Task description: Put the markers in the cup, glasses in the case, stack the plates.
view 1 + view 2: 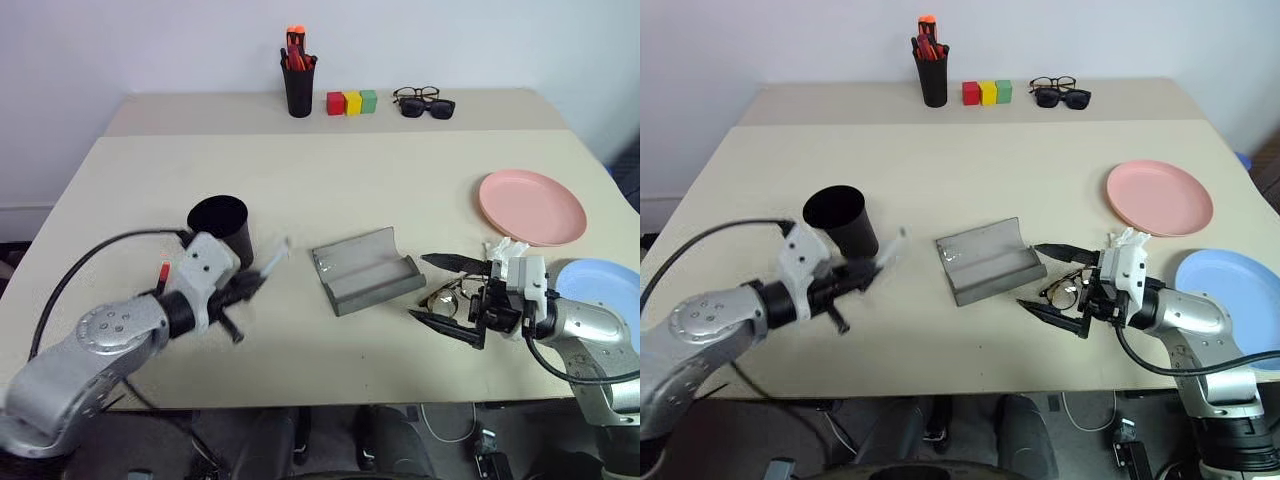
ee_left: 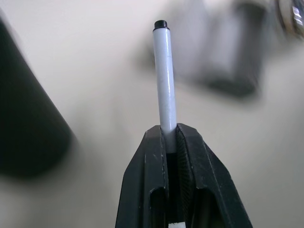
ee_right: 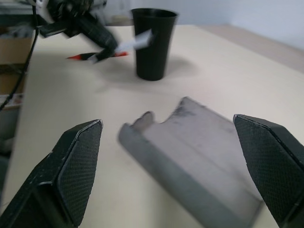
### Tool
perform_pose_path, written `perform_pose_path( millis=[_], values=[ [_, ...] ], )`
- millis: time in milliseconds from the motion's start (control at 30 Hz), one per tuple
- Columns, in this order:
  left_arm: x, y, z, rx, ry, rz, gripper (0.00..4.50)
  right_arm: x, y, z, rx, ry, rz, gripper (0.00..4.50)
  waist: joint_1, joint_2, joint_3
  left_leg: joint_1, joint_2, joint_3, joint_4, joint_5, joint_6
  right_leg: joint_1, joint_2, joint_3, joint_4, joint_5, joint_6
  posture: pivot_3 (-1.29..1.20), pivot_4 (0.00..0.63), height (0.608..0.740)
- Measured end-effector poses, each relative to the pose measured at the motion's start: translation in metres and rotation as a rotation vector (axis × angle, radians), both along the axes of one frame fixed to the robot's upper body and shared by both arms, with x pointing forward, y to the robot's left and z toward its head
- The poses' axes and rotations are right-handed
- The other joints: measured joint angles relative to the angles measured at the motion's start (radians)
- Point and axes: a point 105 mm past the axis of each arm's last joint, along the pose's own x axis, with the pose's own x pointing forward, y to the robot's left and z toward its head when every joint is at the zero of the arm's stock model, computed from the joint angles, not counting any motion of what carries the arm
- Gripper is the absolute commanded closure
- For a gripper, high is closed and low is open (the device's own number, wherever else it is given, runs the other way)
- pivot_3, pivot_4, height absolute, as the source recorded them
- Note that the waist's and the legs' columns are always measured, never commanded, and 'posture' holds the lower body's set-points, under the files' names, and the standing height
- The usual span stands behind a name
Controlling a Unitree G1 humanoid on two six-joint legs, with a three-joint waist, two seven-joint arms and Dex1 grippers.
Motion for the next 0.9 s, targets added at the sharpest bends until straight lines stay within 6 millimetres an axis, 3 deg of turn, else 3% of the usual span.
perform_pose_path(
  millis=[100, 267, 533, 900],
  values=[
    [0.013, -0.006, 0.012, -0.072, -0.188, 0.023, 4.42, 0.003, 0.0, 0.002, 0.013, -0.012, -0.02, 0.0, -0.003, -0.001, 0.0, -0.002, 0.0, 0.001, 0.0, -0.001, 0.002, 0.0, 0.0, 0.0, -0.001, 0.0, 0.001, 0.0, 0.15, 0.74],
    [0.024, 0.001, 0.009, -0.068, -0.277, 0.088, 4.42, 0.006, 0.0, 0.006, 0.014, -0.032, -0.034, 0.0, -0.004, -0.001, 0.001, -0.002, 0.0, 0.002, 0.001, -0.002, 0.004, 0.0, 0.0, 0.0, 0.0, 0.002, 0.004, 0.0, 0.15, 0.74],
    [0.023, 0.008, 0.02, -0.118, -0.395, 0.113, 4.42, 0.01, -0.002, 0.008, 0.011, -0.052, -0.043, 0.0, -0.003, -0.002, 0.001, -0.002, 0.0, 0.002, 0.006, -0.002, 0.004, 0.003, -0.001, 0.0, 0.0, 0.003, 0.005, 0.0, 0.15, 0.74],
    [0.016, -0.001, 0.032, -0.193, -0.485, 0.081, 4.42, 0.015, -0.004, 0.008, 0.007, -0.056, -0.05, 0.0, -0.003, -0.002, 0.001, -0.001, 0.0, 0.002, 0.007, -0.002, 0.004, 0.003, 0.0, -0.001, 0.0, 0.004, 0.008, 0.0, 0.15, 0.74]
  ],
)
